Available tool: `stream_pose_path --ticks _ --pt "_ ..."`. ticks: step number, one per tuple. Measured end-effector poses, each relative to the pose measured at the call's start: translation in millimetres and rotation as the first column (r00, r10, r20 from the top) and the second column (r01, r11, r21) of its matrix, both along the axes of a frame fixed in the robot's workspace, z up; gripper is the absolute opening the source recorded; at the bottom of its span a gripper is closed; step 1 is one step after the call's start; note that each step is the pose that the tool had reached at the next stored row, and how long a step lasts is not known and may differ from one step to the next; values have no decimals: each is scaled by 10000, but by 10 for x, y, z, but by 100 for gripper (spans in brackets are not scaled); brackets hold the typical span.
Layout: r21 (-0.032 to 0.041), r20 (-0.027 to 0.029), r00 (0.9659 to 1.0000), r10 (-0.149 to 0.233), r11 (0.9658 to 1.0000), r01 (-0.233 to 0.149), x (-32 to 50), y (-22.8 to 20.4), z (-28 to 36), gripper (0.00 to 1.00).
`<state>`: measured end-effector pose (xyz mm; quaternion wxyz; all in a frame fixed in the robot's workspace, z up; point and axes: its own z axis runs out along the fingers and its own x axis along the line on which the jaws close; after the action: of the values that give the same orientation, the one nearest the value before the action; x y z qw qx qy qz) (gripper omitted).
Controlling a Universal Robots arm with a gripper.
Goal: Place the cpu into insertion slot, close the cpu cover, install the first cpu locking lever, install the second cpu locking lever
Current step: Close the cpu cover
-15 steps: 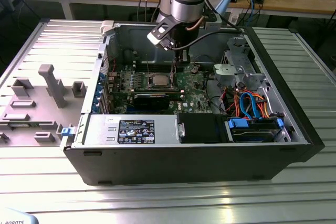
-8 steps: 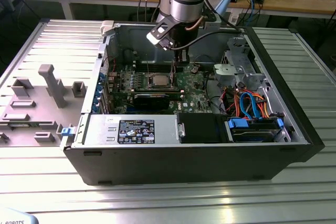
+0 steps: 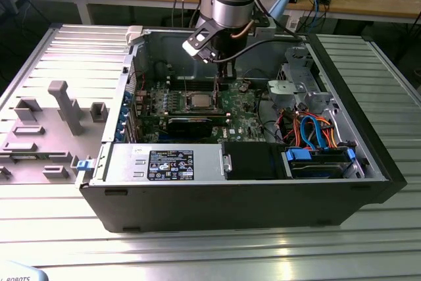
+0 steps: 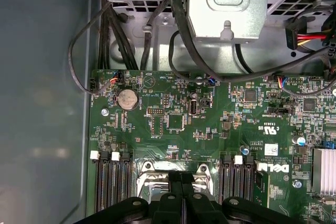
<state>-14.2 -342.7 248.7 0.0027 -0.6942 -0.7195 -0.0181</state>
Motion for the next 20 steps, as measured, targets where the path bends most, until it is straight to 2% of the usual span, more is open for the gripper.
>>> stream_pose_path --ticks 20 --pt "0 0 10000 1 10000 -1 -72 0 0 11"
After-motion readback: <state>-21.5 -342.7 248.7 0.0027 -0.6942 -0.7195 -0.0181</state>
